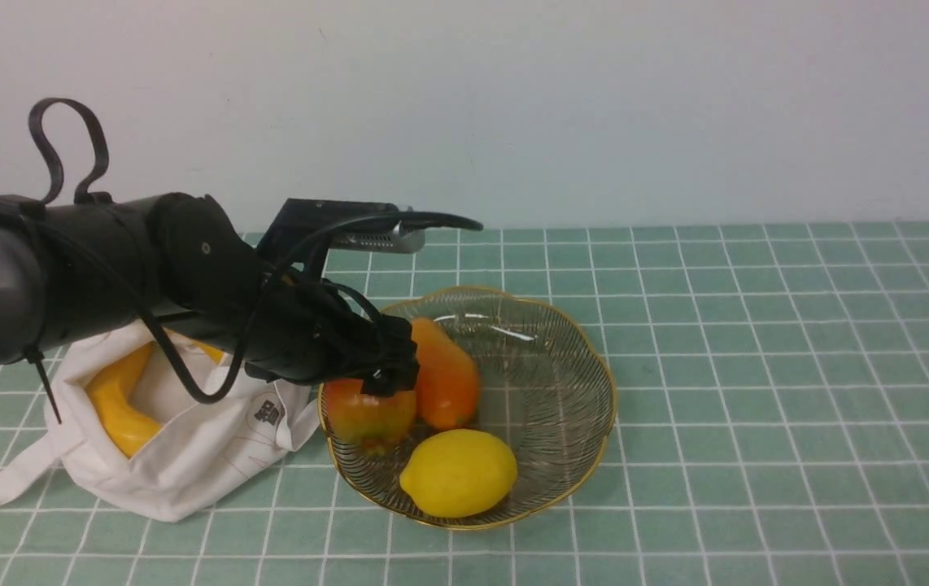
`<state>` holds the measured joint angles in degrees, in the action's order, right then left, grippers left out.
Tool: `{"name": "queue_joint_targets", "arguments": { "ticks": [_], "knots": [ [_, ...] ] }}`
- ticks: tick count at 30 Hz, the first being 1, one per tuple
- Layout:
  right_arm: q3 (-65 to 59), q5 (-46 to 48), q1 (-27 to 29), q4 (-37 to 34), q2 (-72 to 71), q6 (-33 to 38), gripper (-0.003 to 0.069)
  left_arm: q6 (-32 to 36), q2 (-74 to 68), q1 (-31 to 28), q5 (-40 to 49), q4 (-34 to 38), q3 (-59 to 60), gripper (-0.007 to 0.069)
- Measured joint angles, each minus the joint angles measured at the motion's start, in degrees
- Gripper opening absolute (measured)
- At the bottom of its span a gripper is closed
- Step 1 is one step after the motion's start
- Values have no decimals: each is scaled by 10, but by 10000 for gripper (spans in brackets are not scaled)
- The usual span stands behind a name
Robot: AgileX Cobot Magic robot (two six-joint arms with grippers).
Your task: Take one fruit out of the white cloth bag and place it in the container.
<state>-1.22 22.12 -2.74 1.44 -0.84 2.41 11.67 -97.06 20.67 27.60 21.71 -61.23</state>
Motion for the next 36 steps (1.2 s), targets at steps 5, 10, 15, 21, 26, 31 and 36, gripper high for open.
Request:
{"name": "queue_joint_targets", "arguments": {
  "ticks": [5, 10, 15, 21, 26, 31, 36],
  "knots": [
    [0, 0, 0, 0, 0, 0, -15, 0, 14, 0, 1, -1, -1, 683],
    [0, 0, 0, 0, 0, 0, -15, 0, 72, 0, 33, -2, -19, 570],
    [0, 0, 0, 0, 0, 0, -15, 0, 184, 0, 72, -2, -33, 182],
    [0, 0, 0, 0, 0, 0, -15, 0, 359, 0, 59, -1, -8, 1],
    [0, 0, 0, 0, 0, 0, -15, 0, 523, 0, 7, 0, 84, -8],
    [0, 0, 0, 0, 0, 0, -15, 0, 644, 0, -3, 27, 182, -8],
    [0, 0, 0, 0, 0, 0, -15, 0, 716, 0, 21, 39, 242, -8]
  ]
}}
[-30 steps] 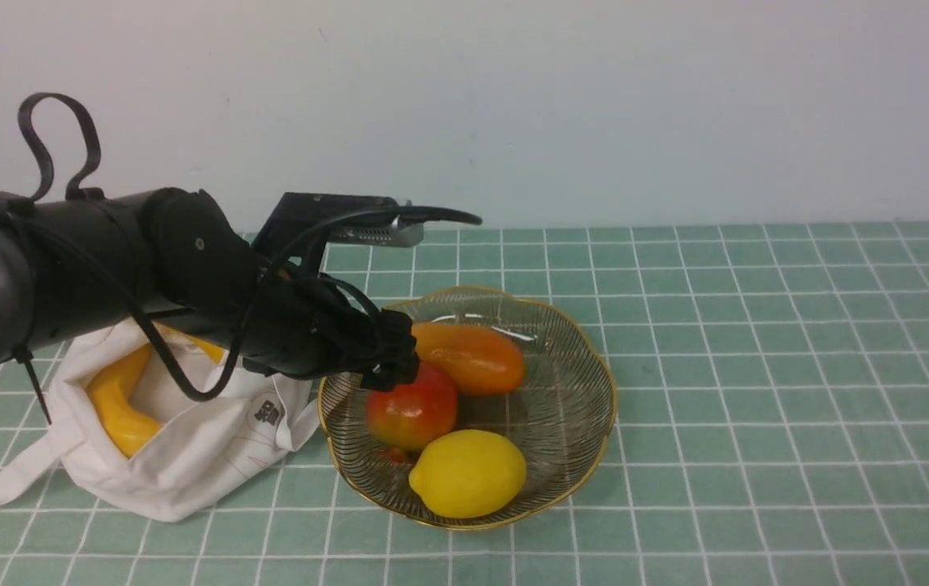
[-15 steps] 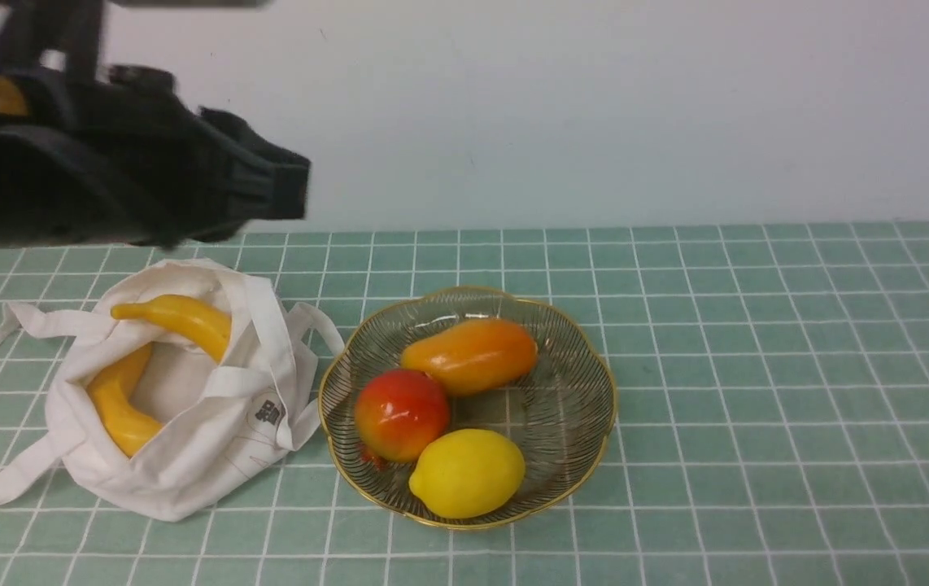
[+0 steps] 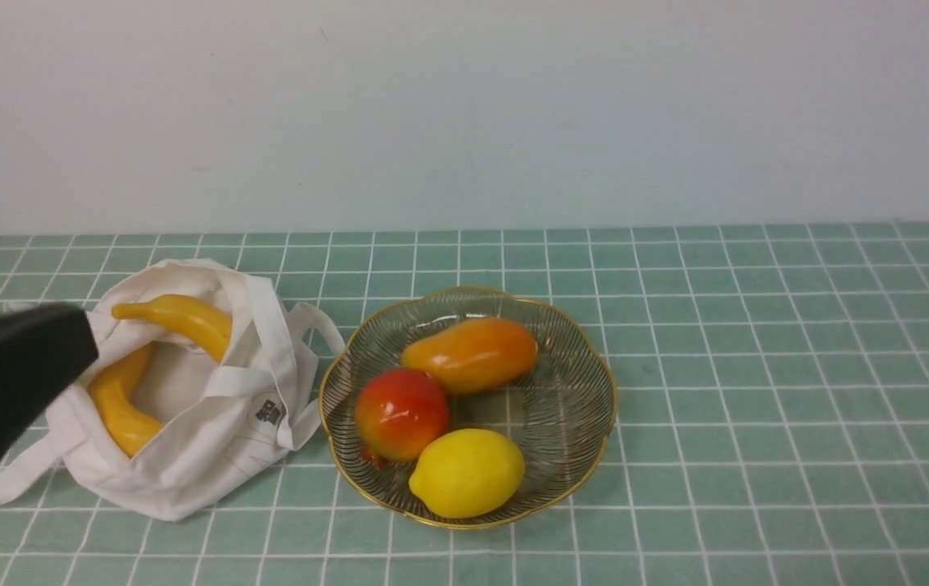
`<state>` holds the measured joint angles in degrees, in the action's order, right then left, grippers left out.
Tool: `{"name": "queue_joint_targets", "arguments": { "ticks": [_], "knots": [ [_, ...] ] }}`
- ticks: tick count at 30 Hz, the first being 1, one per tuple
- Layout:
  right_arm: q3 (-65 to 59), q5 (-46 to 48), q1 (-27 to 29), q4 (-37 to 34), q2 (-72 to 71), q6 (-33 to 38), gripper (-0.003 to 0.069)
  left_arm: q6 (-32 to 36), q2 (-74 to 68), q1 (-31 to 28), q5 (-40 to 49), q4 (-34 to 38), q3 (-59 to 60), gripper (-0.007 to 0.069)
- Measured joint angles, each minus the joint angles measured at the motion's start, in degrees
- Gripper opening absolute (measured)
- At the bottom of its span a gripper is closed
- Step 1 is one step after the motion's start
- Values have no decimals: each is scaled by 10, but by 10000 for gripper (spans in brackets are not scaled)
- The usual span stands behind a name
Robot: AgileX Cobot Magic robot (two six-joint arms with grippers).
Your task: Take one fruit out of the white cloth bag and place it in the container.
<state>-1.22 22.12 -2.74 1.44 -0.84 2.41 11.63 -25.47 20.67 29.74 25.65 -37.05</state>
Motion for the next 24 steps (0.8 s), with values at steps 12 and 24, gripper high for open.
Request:
{"name": "queue_joint_targets", "arguments": {
  "ticks": [12, 24],
  "knots": [
    [0, 0, 0, 0, 0, 0, -15, 85, 86, 0, 29, -18, 17, -8],
    [0, 0, 0, 0, 0, 0, -15, -17, 154, -29, -41, -152, 128, -8]
  ]
}}
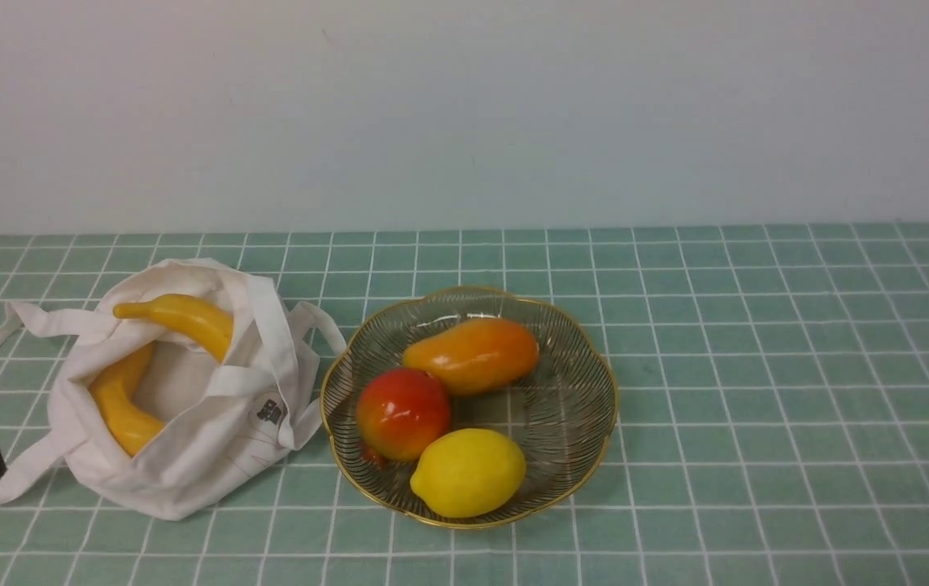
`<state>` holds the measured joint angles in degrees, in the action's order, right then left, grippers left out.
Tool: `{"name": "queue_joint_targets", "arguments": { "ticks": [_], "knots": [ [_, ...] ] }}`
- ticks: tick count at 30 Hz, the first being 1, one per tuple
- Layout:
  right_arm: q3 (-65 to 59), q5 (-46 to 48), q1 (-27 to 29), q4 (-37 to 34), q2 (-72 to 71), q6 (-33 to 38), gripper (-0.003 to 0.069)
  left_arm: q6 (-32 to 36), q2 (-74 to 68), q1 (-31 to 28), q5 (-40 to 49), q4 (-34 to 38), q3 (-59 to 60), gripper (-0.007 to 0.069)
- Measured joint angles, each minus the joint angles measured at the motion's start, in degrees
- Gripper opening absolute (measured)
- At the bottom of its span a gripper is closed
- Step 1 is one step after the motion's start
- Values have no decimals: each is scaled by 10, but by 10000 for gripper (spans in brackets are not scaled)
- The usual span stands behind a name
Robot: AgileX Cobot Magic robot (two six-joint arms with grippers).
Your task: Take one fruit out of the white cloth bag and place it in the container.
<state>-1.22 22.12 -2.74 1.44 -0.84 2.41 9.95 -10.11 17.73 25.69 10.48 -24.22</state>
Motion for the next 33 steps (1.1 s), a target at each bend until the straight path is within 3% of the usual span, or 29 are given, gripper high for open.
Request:
{"name": "queue_joint_targets", "arguments": {
  "ticks": [3, 11, 33],
  "knots": [
    [0, 0, 0, 0, 0, 0, -15, -53, 49, -60, -28, -48, 74, -8],
    [0, 0, 0, 0, 0, 0, -15, -56, 107, -158, -38, -79, 213, -8],
    [0, 1, 0, 0, 0, 0, -15, -55, 107, -161, -36, -85, 257, -8]
  ]
}}
